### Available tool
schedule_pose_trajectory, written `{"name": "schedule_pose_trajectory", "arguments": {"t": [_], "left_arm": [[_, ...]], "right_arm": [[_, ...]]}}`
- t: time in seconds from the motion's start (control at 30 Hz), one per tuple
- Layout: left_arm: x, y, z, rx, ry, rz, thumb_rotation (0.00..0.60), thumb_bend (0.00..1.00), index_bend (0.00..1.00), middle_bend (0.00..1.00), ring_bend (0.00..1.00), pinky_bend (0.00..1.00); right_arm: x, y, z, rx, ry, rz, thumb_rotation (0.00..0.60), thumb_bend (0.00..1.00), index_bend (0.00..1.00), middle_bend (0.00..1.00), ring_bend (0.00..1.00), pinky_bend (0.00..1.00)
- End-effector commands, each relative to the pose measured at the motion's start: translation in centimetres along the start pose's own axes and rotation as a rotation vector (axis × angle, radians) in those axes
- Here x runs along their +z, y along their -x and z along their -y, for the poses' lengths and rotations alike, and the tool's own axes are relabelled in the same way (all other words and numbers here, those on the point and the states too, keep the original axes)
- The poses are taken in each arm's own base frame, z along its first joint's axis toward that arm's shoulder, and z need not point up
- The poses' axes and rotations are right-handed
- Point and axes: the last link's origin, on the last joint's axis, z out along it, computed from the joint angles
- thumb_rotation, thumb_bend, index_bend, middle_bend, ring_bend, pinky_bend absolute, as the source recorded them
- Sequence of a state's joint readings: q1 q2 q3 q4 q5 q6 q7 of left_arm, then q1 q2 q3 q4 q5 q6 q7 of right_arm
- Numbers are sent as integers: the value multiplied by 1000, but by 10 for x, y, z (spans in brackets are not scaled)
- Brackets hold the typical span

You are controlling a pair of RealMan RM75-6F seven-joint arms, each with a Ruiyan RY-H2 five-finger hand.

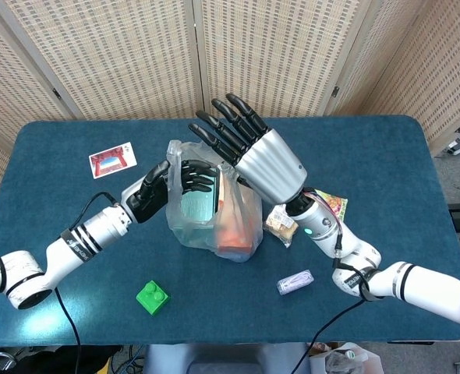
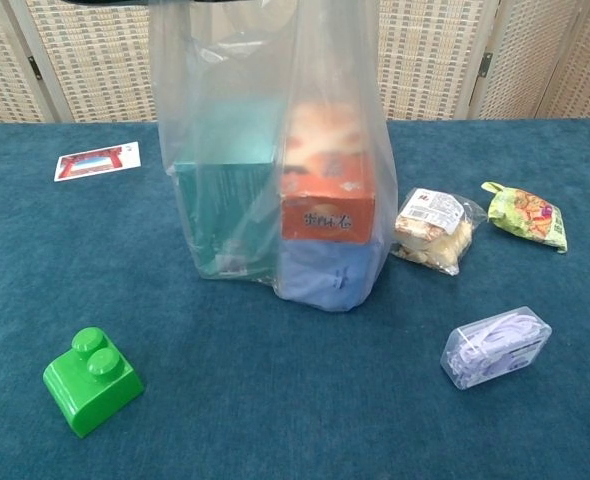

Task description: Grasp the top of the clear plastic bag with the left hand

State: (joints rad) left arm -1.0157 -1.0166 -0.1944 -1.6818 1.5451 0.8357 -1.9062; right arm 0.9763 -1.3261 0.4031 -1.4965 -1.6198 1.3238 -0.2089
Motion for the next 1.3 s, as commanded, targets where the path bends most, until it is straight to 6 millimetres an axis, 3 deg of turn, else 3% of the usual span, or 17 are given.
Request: {"name": "schedule_pose_trajectory", "arguments": {"t": [0.03, 0.8, 1.3], "left_arm": [[2, 4, 1, -7, -6, 15, 134, 192, 230, 220, 200, 165], [16, 21, -3, -47, -14, 78, 107, 191, 218, 220, 200, 165], [20, 25, -4, -64, -20, 80, 90, 190, 216, 220, 200, 165]], "right_arm": [[2, -1, 0, -11, 2, -6, 600, 265, 43, 124, 39, 96], [38, 7, 13, -10, -22, -21, 600, 228, 7, 123, 20, 82], [46, 15, 27, 5, -65, -12, 600, 195, 0, 123, 14, 73]]}}
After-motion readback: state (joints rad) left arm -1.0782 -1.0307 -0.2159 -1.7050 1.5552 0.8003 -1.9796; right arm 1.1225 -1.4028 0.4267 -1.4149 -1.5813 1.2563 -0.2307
